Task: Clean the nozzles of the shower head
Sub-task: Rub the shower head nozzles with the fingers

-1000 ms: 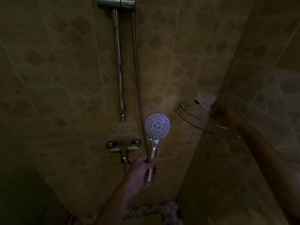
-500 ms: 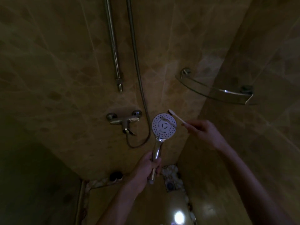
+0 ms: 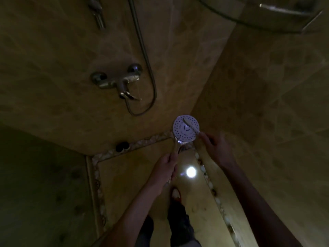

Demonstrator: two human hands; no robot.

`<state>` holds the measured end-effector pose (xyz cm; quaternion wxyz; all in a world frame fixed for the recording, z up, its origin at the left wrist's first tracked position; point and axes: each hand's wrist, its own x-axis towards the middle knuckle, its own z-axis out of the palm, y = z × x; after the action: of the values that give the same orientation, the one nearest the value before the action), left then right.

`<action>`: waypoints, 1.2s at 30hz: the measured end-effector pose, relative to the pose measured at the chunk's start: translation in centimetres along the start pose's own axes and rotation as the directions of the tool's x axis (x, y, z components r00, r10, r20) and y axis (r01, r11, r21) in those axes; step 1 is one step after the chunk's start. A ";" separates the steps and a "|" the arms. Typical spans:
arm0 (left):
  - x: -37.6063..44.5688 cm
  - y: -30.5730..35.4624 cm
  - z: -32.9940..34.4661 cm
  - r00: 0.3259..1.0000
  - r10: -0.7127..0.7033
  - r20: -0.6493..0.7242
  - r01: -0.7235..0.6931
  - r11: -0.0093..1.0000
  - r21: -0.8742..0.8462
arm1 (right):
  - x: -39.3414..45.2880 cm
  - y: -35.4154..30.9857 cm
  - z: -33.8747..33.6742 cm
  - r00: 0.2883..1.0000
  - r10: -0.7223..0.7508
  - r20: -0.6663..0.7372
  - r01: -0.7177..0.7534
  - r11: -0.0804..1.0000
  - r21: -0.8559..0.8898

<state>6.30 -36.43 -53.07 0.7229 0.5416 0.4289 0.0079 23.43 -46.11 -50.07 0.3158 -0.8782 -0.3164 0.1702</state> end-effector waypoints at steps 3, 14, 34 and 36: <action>0.2 -1.2 -0.1 0.999 -0.032 0.003 0.032 0.999 -0.003 | -1.9 0.8 2.6 0.998 -0.069 0.001 0.068 0.981 -0.181; 0.5 -1.5 -1.7 0.998 -0.060 -0.029 0.062 0.997 0.055 | -0.5 1.0 3.2 0.996 -0.083 -0.031 0.065 0.920 -0.387; -1.2 -1.1 -2.1 0.999 0.035 -0.021 -0.034 0.997 0.067 | 0.4 0.0 0.5 0.993 -0.097 -0.061 0.060 0.890 -0.451; -1.2 -1.2 -1.9 0.999 0.035 -0.018 -0.034 0.997 0.073 | -0.6 -0.5 1.6 0.986 -0.164 -0.011 0.127 0.802 -0.583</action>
<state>3.81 -36.02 -53.41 0.6985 0.5747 0.4264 0.0101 22.02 -45.51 -50.88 0.0545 -0.9103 -0.4101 0.0140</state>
